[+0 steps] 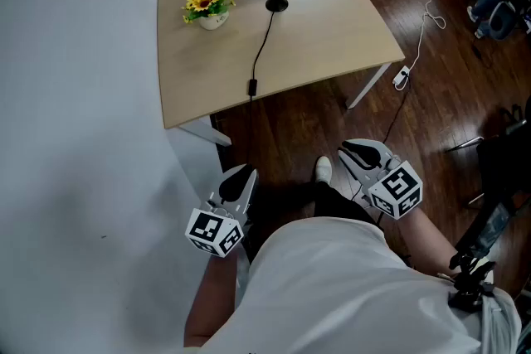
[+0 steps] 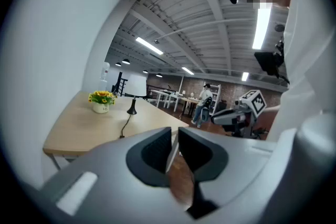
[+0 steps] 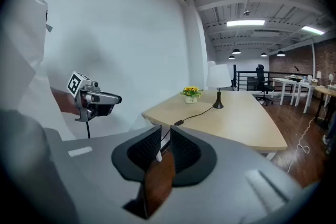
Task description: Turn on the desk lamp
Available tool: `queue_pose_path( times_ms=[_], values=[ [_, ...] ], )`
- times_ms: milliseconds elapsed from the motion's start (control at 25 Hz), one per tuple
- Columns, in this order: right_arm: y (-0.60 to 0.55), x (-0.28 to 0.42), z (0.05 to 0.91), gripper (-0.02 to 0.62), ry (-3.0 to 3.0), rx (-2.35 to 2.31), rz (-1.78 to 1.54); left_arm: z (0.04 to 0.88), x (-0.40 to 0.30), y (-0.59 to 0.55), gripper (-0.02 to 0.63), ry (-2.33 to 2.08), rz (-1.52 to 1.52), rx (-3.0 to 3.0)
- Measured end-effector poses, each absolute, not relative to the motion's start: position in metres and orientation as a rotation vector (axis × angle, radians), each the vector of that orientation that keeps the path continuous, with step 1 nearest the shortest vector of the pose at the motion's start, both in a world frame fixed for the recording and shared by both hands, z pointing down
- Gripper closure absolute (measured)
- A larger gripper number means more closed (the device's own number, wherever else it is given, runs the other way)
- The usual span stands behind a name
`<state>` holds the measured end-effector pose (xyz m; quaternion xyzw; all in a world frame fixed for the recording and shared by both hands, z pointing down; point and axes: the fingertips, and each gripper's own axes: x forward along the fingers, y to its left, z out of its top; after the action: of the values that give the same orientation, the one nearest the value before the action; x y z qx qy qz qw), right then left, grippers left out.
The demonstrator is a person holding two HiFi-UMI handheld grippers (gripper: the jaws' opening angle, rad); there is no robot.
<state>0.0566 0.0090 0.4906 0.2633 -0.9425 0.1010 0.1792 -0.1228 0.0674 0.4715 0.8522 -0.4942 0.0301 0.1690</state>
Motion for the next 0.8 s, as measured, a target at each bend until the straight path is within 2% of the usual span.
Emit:
queue_pose_path(
  times_ms=[400,800],
  values=[
    [-0.121,0.069,0.487,0.547,-2.672,0.621,0.287,0.466,-0.106,-0.052,0.549,-1.486,0.130,2.354],
    [-0.195,0.057,0.501,0.565,-2.656,0.594,0.294,0.474,-0.116,-0.120,0.551,-1.532,0.137,2.315]
  ],
)
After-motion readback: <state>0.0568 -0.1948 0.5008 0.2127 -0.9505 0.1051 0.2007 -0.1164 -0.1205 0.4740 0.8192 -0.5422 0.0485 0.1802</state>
